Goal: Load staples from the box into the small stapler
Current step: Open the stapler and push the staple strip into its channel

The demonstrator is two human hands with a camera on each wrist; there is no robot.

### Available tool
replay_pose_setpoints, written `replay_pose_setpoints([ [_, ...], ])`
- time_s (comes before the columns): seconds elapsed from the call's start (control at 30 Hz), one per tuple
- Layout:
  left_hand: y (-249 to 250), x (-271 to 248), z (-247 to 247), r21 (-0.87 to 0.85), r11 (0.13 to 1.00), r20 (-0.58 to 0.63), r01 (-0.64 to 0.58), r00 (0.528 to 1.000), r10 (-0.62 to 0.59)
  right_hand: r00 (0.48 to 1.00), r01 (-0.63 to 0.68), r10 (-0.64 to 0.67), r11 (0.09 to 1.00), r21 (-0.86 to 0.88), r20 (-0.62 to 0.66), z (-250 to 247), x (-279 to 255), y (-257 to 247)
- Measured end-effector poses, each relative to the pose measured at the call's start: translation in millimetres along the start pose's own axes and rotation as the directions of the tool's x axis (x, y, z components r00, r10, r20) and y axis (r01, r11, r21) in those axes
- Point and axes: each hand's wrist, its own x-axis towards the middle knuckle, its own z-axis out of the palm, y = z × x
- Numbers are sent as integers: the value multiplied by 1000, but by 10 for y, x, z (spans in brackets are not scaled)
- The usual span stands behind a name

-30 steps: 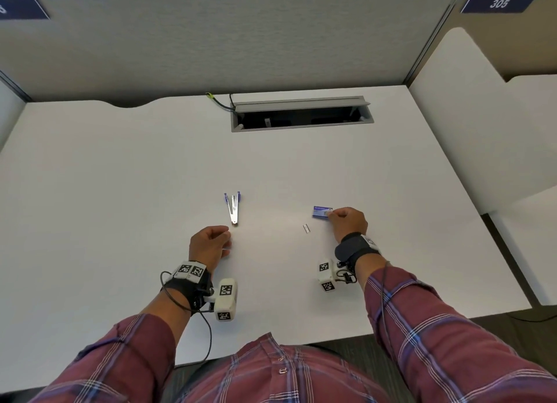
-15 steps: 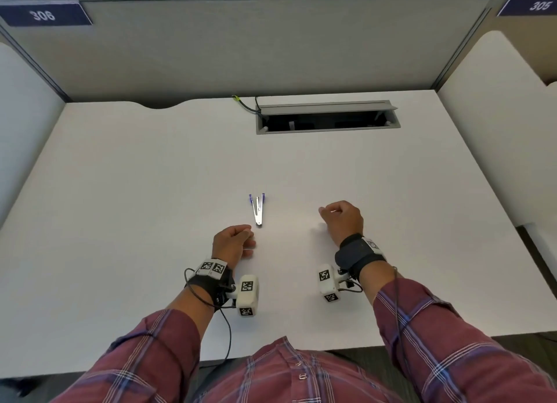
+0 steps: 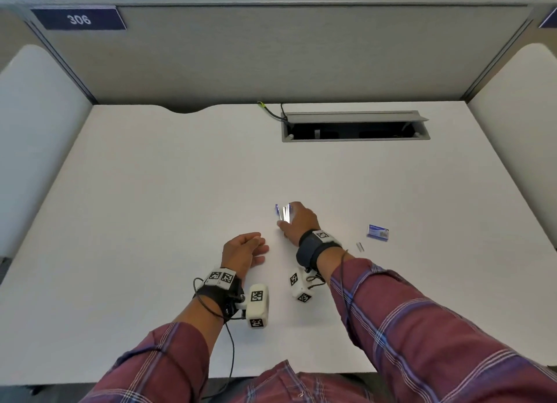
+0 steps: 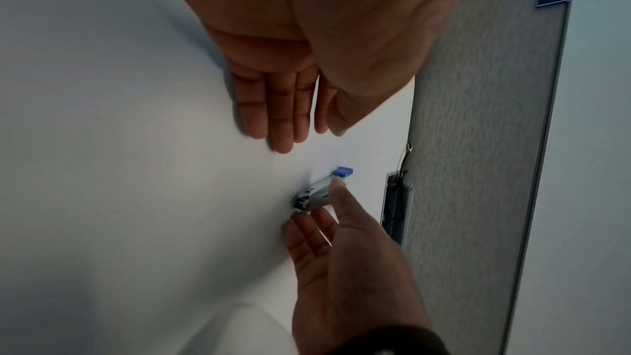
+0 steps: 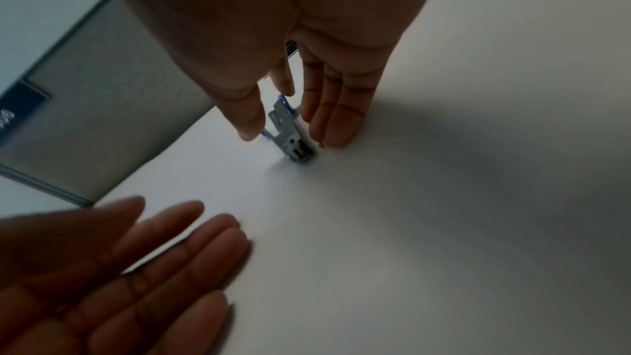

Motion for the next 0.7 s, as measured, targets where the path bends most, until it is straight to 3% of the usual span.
replay_pose_setpoints([
  [0.27, 74, 109, -19, 8, 1000, 61, 18, 998, -19, 1000, -15, 13, 981, -193, -10, 125, 46, -176],
  [0.47, 118, 97, 1, 0, 1000, 100, 19, 995, -19, 999, 32, -31, 999, 37, -34, 96, -178, -207],
  [0.7, 325, -43, 116, -100, 995, 259, 24, 966, 2, 992, 124, -113, 969, 215, -61, -32, -484, -212],
])
